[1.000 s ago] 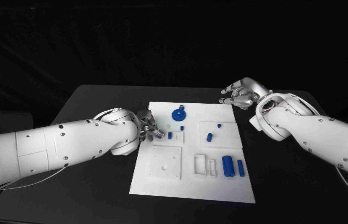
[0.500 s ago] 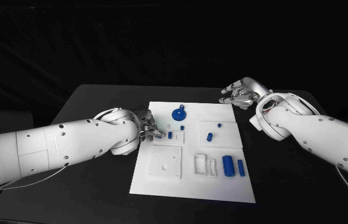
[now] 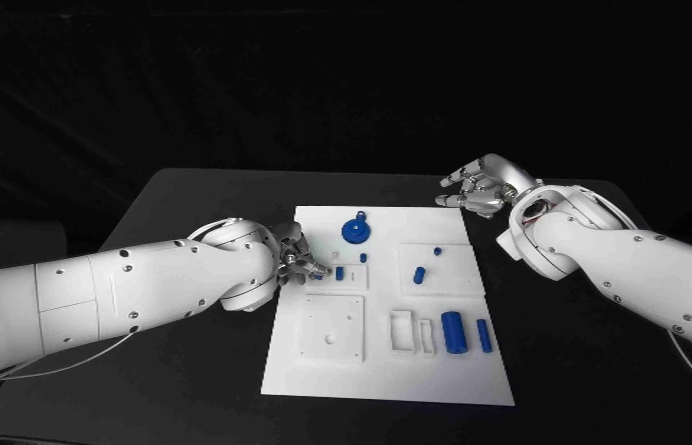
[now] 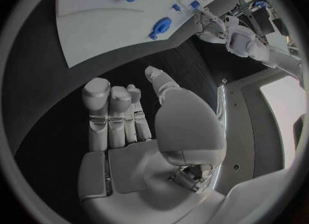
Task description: Assemble the parts on the task board
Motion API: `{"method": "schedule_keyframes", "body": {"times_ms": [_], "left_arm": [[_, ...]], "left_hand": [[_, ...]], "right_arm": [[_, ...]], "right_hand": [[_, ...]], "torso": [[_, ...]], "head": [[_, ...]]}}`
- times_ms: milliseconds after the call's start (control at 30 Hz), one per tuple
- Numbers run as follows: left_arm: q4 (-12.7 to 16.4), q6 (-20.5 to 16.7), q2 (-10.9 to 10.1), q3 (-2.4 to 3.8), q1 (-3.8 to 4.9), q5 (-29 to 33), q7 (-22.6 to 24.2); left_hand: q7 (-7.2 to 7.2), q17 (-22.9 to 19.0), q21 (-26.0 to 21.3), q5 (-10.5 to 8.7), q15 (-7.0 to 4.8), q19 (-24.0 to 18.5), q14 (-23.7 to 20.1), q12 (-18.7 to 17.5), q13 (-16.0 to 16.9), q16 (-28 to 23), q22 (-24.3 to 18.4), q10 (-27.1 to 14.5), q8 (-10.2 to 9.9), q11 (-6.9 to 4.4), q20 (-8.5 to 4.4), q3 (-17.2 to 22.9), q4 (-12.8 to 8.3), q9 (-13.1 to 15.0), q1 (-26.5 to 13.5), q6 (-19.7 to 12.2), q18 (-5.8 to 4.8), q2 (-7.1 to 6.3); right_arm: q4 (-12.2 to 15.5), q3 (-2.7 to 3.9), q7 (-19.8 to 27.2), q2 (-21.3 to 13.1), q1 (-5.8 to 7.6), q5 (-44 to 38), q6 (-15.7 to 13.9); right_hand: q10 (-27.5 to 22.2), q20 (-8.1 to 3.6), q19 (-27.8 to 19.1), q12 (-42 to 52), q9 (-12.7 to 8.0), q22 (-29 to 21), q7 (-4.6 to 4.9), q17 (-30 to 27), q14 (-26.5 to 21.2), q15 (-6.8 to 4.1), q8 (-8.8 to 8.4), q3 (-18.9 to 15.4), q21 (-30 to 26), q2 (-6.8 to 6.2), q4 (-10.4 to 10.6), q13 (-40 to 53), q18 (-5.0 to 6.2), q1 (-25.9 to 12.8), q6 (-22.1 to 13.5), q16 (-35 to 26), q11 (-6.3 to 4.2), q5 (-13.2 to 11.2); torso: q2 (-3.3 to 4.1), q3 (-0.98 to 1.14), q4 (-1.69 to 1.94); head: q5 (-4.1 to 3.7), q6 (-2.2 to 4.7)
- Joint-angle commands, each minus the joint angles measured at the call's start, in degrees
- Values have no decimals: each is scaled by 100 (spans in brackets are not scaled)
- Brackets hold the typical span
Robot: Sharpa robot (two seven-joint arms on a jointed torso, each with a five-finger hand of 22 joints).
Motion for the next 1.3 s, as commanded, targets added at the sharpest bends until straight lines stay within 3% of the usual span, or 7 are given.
{"method": "schedule_keyframes", "body": {"times_ms": [33,400,600,1067,1267,1300], "left_arm": [[5,109,12,-11,-17,71,-16],[-3,23,17,-9,-17,69,12],[2,-27,12,-7,-17,69,39],[-5,4,23,-4,-17,68,40],[-17,-14,25,-4,-17,68,32],[-19,-17,25,-4,-17,68,31]], "left_hand": [[-14,-10,-27,-28,-8,47,-3,8,-3,-35,100,330,31,-10,3,-12,55,6,18,-4,-65,-49],[-14,-39,-38,-101,-10,55,-5,1,-4,-50,100,329,31,-9,-2,-63,206,11,20,8,-70,-119],[-13,-61,-48,-150,-8,53,-10,-11,-6,-63,99,329,28,-6,-2,-143,301,7,-22,18,-73,-220],[-11,-72,-59,-257,-6,51,-17,-16,-5,-68,100,329,23,-4,-1,-238,335,2,-24,30,-77,-276],[-7,-80,-65,-376,-4,49,-22,-22,-4,-72,100,330,20,-2,1,-268,362,-4,-56,38,-76,-283],[-5,-78,-66,-519,-4,50,-21,-23,-4,-71,101,330,23,-1,1,-273,372,-3,-64,43,-76,-281]], "right_arm": [[2,3,50,2,-4,-14,55],[0,3,49,3,-5,-13,53],[-3,3,51,5,-6,-13,52],[-4,3,53,9,-9,-10,54],[-2,3,52,10,-10,-10,51],[-2,3,53,10,-10,-10,51]], "right_hand": [[3,-13,235,-26,-8,526,-7,-5,24,-20,-31,10,-25,-1,35,-9,87,-41,27,-34,-17,37],[3,-13,235,-26,-8,526,-7,-5,24,-20,-31,10,-25,-1,35,-9,87,-41,27,-34,-17,37],[3,-13,235,-26,-8,526,-7,-5,24,-20,-31,10,-25,-1,35,-9,87,-41,27,-34,-17,37],[1,-13,237,-34,-8,525,-7,-6,25,-19,-30,-18,-38,-7,47,-16,88,-50,19,-36,-16,49],[1,-13,237,-34,-8,525,-7,-6,25,-19,-30,-18,-38,-7,47,-16,88,-50,19,-36,-16,49],[1,-13,237,-34,-8,525,-7,-6,25,-19,-30,-18,-38,-7,47,-16,88,-50,19,-36,-16,49]], "torso": [[0,-1,0],[2,-3,3],[2,-4,2],[-1,0,0],[2,1,0],[3,1,-2]], "head": [[0,5],[-5,4],[-8,5],[-4,11],[-8,17],[-10,18]]}}
